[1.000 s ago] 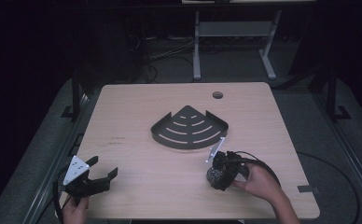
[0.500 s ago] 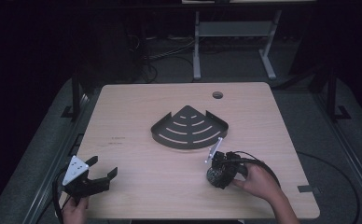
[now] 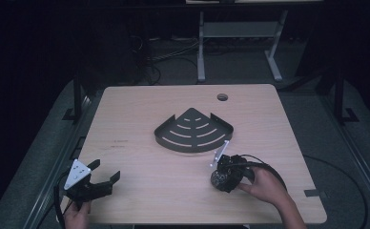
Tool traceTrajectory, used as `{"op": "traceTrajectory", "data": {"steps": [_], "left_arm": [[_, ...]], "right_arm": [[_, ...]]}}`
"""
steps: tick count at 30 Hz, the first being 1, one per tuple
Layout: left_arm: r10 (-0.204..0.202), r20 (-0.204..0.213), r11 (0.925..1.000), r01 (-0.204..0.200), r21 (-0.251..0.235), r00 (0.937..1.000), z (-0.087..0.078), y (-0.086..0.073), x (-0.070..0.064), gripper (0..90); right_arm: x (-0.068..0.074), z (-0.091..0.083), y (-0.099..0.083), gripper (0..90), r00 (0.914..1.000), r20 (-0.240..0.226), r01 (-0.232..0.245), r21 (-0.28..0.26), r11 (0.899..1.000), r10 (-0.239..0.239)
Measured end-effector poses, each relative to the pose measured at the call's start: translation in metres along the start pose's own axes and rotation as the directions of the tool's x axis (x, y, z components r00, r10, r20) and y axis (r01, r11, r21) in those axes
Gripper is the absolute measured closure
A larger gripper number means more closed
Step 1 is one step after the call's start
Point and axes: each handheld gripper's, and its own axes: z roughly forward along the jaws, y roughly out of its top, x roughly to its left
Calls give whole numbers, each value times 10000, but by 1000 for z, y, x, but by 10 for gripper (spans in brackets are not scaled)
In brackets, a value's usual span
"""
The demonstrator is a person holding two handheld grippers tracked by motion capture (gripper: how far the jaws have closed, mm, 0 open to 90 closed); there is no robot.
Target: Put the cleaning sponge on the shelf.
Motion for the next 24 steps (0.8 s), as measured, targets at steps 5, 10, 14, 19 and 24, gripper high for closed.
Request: {"op": "traceTrajectory", "data": {"steps": [5, 10, 14, 19, 24], "left_arm": [[24, 2, 10000, -24, 2, 10000, 0, 0, 0, 133], [7, 15, 10000, -7, 2, 10000, 1, 0, 0, 133], [39, 17, 10000, -39, 12, 10000, 1, 0, -1, 132], [-12, 42, 10000, 12, -3, 10000, 1, 0, 0, 132], [-10, 64, 10000, 10, 55, 10000, 2, -1, -1, 133]], "right_arm": [[1, -3, 2, 335, 10000, -4, 98, -23, 9999, -98], [0, -10, 5, 335, 9999, 13, 172, -156, 9997, -172], [0, -14, 7, 335, 9998, -58, 165, -296, 9994, -167], [-1, -15, 8, 335, 9999, -87, 145, -219, 9997, -147], [-3, -21, 12, 335, 9999, -63, 135, -329, 9994, -137]]}}
